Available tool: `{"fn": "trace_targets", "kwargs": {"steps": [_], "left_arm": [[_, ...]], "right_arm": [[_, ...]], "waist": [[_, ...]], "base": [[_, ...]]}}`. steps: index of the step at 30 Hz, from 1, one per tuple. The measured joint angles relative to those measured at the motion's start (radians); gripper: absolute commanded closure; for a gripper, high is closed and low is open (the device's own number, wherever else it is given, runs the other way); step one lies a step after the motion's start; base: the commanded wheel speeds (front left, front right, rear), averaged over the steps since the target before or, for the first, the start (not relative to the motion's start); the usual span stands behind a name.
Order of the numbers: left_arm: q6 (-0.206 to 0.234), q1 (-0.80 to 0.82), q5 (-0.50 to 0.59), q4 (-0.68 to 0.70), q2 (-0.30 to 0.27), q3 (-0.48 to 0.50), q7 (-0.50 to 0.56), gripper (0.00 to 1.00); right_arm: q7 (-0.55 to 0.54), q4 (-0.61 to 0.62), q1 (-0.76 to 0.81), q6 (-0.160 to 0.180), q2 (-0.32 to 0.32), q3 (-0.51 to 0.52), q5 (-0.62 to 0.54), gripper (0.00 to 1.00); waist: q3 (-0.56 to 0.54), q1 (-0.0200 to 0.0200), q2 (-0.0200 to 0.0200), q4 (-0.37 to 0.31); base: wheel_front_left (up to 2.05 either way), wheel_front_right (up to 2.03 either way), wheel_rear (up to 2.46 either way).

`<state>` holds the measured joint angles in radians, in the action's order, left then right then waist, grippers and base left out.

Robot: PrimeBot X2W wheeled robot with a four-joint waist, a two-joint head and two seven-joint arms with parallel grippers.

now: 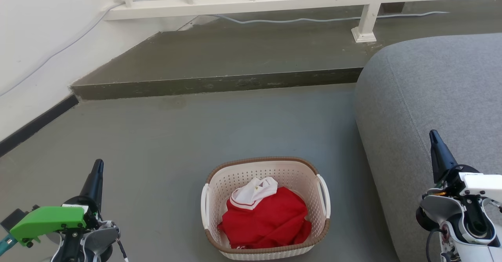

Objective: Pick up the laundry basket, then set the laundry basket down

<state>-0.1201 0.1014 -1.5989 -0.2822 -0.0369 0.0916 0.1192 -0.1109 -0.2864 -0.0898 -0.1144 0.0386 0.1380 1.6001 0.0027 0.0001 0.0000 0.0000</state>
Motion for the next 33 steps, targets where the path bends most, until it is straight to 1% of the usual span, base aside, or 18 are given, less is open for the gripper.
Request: {"fn": "trace_targets", "kwargs": {"steps": [33], "left_arm": [[0.0, 0.0, 0.0, 0.002, 0.0, -0.001, 0.0, 1.0]], "right_arm": [[0.0, 0.002, 0.0, 0.0, 0.0, 0.0, 0.0, 1.0]], "waist": [[0.0, 0.0, 0.0, 0.0]], "base": [[0.0, 0.0, 0.0]]}}
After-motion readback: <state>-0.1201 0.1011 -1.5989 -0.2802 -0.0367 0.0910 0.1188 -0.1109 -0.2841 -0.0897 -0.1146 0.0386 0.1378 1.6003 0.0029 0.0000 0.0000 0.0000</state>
